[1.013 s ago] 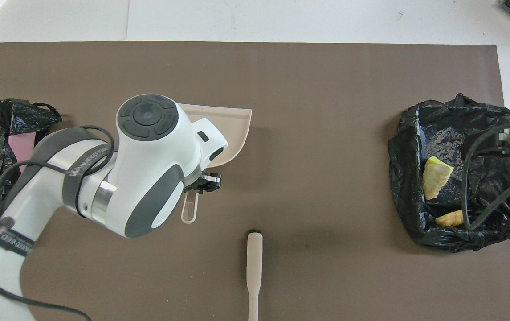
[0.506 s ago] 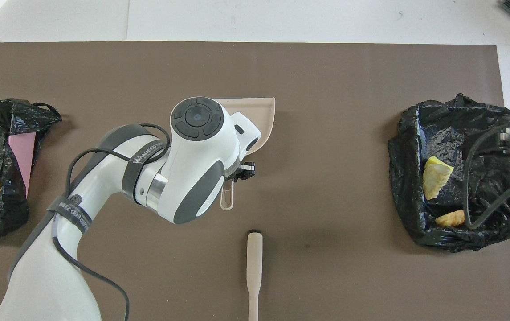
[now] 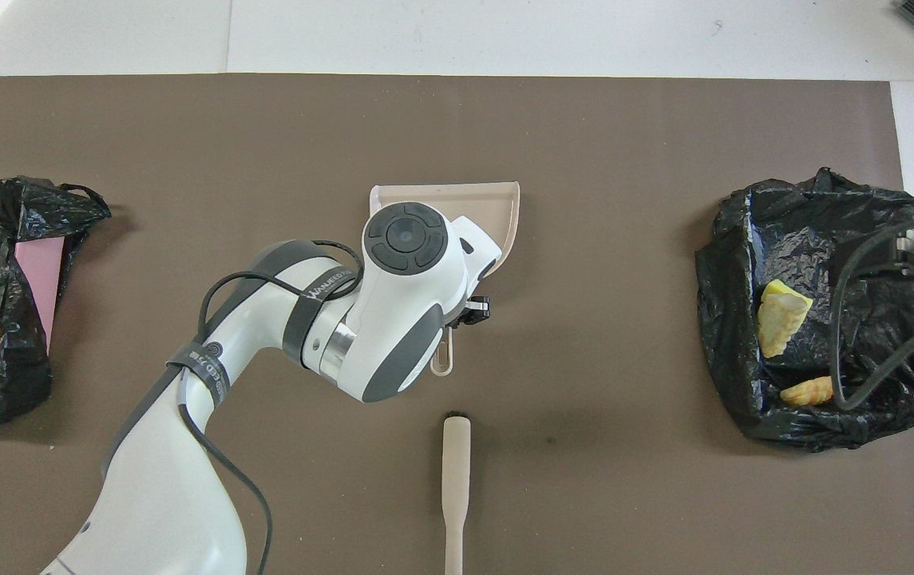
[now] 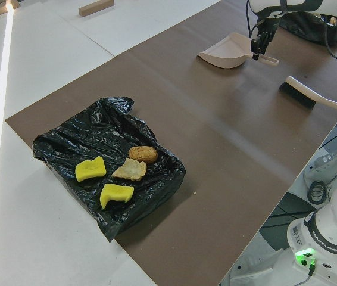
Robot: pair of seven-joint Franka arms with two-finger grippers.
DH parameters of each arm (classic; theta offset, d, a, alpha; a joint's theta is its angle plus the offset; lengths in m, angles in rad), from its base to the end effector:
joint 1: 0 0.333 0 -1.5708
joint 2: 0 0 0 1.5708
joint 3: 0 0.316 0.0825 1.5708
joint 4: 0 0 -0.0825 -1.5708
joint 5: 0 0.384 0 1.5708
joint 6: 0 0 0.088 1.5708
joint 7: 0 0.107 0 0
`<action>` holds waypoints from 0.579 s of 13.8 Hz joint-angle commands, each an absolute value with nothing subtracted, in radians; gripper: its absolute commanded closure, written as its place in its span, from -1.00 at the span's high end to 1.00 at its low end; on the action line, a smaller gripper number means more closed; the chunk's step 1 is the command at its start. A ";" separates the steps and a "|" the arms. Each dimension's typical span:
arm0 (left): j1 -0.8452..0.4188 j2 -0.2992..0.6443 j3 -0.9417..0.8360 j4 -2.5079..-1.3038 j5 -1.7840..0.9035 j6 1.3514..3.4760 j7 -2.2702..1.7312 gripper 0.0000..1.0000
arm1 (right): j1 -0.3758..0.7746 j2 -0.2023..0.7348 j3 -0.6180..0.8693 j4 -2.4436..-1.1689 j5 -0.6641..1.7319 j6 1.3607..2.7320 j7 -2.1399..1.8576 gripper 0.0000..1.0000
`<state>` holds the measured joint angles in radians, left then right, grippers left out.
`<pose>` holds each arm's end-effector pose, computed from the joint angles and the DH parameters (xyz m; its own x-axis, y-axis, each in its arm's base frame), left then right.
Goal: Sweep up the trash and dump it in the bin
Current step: 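Bring the emptied dustpan back to the table center with the left gripper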
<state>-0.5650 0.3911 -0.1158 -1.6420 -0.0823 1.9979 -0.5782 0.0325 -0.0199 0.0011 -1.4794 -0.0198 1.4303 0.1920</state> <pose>0.5159 -0.4138 0.3881 0.9936 -0.0627 -0.0940 -0.0553 -0.9953 0.0790 0.5333 0.0156 0.6657 0.9867 -0.1604 -0.0249 -0.1598 -0.9868 0.0249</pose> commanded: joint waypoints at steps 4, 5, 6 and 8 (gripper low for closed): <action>-0.441 0.281 -0.032 -1.647 -0.084 1.930 -0.545 1.00 | 0.025 -0.034 -0.002 -1.494 0.002 1.430 0.175 1.00; -0.398 0.270 -0.031 -1.644 -0.084 1.931 -0.491 1.00 | 0.025 -0.034 -0.002 -1.494 0.002 1.430 0.175 1.00; -0.353 0.256 -0.031 -1.644 -0.086 1.933 -0.438 1.00 | 0.025 -0.034 -0.002 -1.496 0.002 1.430 0.173 1.00; -0.280 0.232 -0.031 -1.646 -0.086 1.930 -0.330 1.00 | 0.025 -0.034 -0.002 -1.496 0.002 1.430 0.173 1.00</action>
